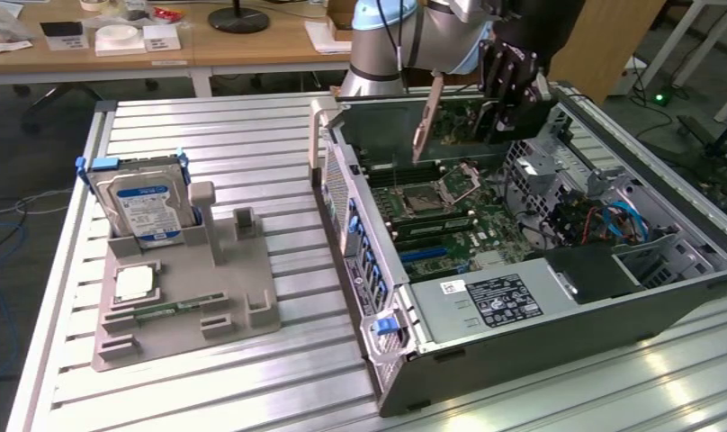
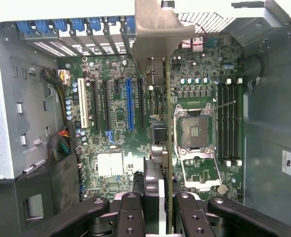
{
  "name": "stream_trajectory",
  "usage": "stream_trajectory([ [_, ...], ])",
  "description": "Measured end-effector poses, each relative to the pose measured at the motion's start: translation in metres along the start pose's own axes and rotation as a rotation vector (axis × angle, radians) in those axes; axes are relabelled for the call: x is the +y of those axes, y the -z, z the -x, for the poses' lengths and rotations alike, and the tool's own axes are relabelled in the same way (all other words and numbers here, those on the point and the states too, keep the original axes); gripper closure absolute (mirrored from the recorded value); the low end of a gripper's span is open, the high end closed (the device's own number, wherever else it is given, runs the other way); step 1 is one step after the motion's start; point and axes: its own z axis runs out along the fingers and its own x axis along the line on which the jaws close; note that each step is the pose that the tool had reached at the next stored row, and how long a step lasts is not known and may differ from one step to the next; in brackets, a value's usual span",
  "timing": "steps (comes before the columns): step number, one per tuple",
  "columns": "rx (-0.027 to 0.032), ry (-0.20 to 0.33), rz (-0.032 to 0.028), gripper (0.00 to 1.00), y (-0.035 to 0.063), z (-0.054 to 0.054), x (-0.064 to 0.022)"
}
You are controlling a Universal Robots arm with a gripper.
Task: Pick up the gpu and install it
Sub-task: 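Insert the gpu into the slot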
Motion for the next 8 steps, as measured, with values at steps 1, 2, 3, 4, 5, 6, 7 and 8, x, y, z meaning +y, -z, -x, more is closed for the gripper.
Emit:
stream_trajectory([
  [1,0.0000,0.000,-0.0016,0.72,-0.0011,-0.0008,0.0000],
  [2,0.0000,0.000,-0.0023,0.72,-0.0025,-0.0012,0.0001],
  [3,-0.0001,0.000,-0.0023,0.72,-0.0043,-0.0015,0.0001],
  [4,0.0008,0.000,-0.0025,0.72,-0.0055,-0.0017,0.0001],
  [5,0.0020,0.000,-0.0025,0.72,-0.0064,-0.0017,0.0001],
  [6,0.0031,0.001,-0.0029,0.72,-0.0072,-0.0017,0.0001],
  [7,0.0042,0.001,-0.0030,0.72,-0.0091,-0.0018,0.0002],
  [8,0.0048,0.001,-0.0029,0.72,-0.0109,-0.0019,0.0013],
])
